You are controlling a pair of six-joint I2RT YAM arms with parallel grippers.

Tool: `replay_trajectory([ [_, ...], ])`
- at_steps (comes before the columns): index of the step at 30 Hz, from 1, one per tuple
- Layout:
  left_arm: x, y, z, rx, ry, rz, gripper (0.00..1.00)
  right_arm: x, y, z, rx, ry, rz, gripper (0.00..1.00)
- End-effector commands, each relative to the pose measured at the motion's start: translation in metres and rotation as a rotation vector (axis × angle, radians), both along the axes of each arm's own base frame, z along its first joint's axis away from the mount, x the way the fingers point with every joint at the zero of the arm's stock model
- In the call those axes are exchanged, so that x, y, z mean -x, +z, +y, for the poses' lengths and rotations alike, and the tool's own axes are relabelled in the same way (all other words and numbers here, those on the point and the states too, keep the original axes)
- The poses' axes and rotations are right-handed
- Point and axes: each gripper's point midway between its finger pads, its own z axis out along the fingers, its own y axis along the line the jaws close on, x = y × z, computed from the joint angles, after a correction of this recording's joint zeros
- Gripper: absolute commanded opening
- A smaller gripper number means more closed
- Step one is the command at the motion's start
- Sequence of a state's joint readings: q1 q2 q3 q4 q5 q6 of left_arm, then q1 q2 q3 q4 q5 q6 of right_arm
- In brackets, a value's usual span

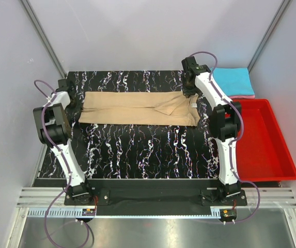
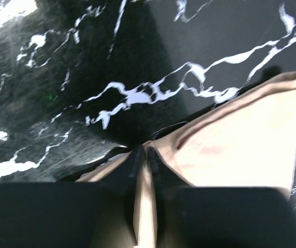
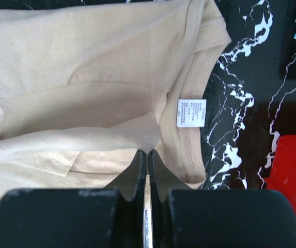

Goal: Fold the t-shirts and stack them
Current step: Fold the tshirt

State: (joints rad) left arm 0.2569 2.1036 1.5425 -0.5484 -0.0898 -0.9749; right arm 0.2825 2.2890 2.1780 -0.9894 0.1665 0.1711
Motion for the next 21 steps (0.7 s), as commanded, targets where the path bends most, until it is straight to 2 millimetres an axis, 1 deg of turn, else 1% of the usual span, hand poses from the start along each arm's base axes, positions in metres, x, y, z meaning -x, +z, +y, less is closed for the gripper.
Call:
replay_trajectory([
  [1, -0.02, 0.023, 0.009, -0.042, -0.009, -0.062, 0.22, -0.015, 0.016, 0.001, -0.008, 0.006, -0.053, 0.08],
  [3, -0.02, 0.031, 0.011, -0.061, -0.007, -0.07, 0.33, -0.02, 0.019, 0.001, -0.009, -0.001, -0.067, 0.15],
  [4, -0.019, 0.034, 0.012, -0.071, -0.01, -0.075, 0.42, -0.02, 0.019, 0.001, -0.011, -0.005, -0.068, 0.19],
  [5, -0.02, 0.045, 0.014, -0.085, -0.011, -0.096, 0.43, -0.022, 0.022, 0.002, -0.011, -0.01, -0.075, 0.21],
  [6, -0.02, 0.05, 0.015, -0.095, -0.013, -0.108, 0.46, -0.023, 0.024, 0.0, -0.01, -0.021, -0.08, 0.23],
  [7, -0.02, 0.055, 0.015, -0.107, -0.021, -0.116, 0.49, -0.022, 0.025, -0.002, -0.012, -0.044, -0.074, 0.3],
  [8, -0.021, 0.068, 0.016, -0.117, -0.027, -0.143, 0.51, -0.025, 0.03, -0.005, -0.017, -0.067, -0.085, 0.33],
  [10, -0.019, 0.078, 0.014, -0.138, -0.052, -0.15, 0.53, -0.023, 0.036, -0.007, -0.034, -0.113, -0.081, 0.41],
  [11, -0.016, 0.088, 0.012, -0.146, -0.059, -0.162, 0.54, -0.023, 0.043, -0.007, -0.045, -0.13, -0.096, 0.43],
  [12, -0.015, 0.091, 0.011, -0.152, -0.069, -0.167, 0.54, -0.02, 0.045, -0.008, -0.049, -0.144, -0.09, 0.45],
  [13, -0.01, 0.089, 0.006, -0.157, -0.094, -0.156, 0.54, -0.018, 0.049, -0.006, -0.071, -0.172, -0.092, 0.46],
  [14, -0.009, 0.094, 0.003, -0.16, -0.113, -0.172, 0.54, -0.01, 0.051, -0.001, -0.106, -0.171, -0.074, 0.46],
  [15, -0.014, 0.096, -0.008, -0.13, -0.165, -0.21, 0.54, -0.007, 0.051, 0.002, -0.133, -0.174, -0.07, 0.46],
  [16, -0.01, 0.087, -0.02, -0.105, -0.236, -0.212, 0.54, -0.002, 0.051, 0.006, -0.168, -0.19, -0.063, 0.45],
  [17, -0.013, 0.087, -0.032, -0.066, -0.288, -0.245, 0.52, 0.014, 0.046, 0.011, -0.204, -0.185, -0.023, 0.4],
  [18, -0.015, 0.086, -0.047, -0.01, -0.343, -0.277, 0.51, 0.015, 0.045, 0.015, -0.233, -0.186, -0.031, 0.37],
  [19, -0.008, 0.076, -0.057, 0.008, -0.381, -0.261, 0.5, 0.021, 0.043, 0.019, -0.259, -0.195, -0.022, 0.32],
  [20, -0.007, 0.071, -0.063, 0.016, -0.402, -0.261, 0.49, 0.036, 0.034, 0.019, -0.271, -0.197, 0.017, 0.28],
  [21, -0.004, 0.068, -0.074, 0.032, -0.438, -0.259, 0.49, 0.037, 0.031, 0.02, -0.284, -0.201, 0.01, 0.25],
])
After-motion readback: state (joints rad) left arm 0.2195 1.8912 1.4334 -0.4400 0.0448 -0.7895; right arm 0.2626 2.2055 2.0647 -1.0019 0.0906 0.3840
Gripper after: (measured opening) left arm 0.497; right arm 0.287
